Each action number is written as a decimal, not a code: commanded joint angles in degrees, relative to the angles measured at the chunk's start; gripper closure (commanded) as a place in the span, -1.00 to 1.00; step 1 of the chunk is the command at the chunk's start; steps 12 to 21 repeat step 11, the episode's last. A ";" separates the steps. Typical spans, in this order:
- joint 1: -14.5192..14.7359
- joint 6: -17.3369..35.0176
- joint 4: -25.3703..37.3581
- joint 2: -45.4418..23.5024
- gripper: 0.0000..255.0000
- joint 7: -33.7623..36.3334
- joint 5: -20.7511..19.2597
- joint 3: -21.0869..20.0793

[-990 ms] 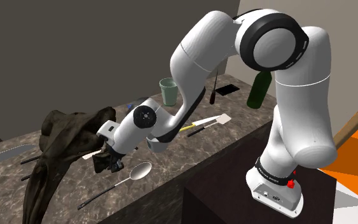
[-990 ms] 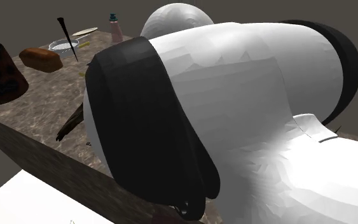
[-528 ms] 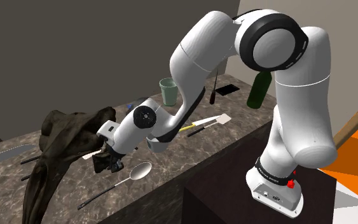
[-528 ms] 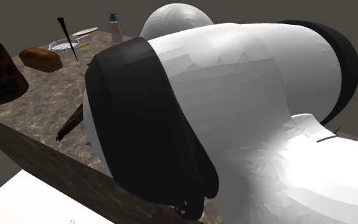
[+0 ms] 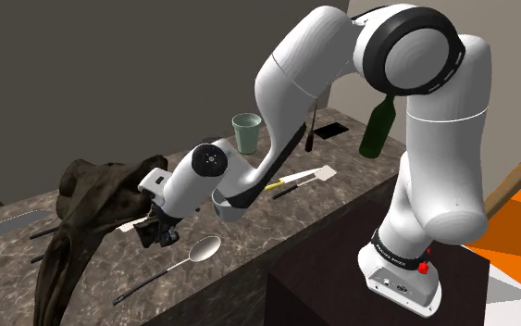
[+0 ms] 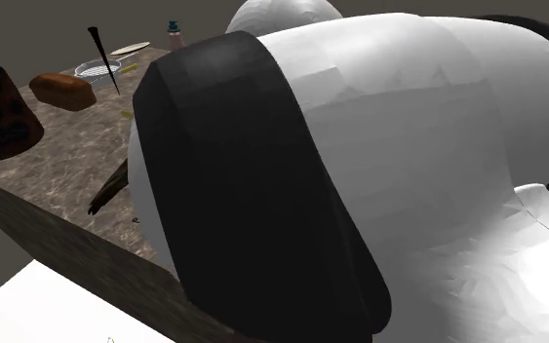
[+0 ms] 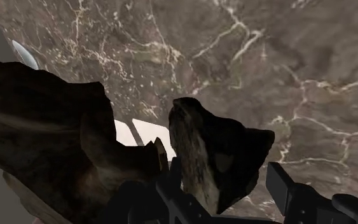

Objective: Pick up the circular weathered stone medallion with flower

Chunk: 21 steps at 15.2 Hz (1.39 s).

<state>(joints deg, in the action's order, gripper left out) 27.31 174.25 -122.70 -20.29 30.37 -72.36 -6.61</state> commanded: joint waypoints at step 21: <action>-6.75 -3.60 -3.02 6.58 1.00 -16.90 17.43 -8.44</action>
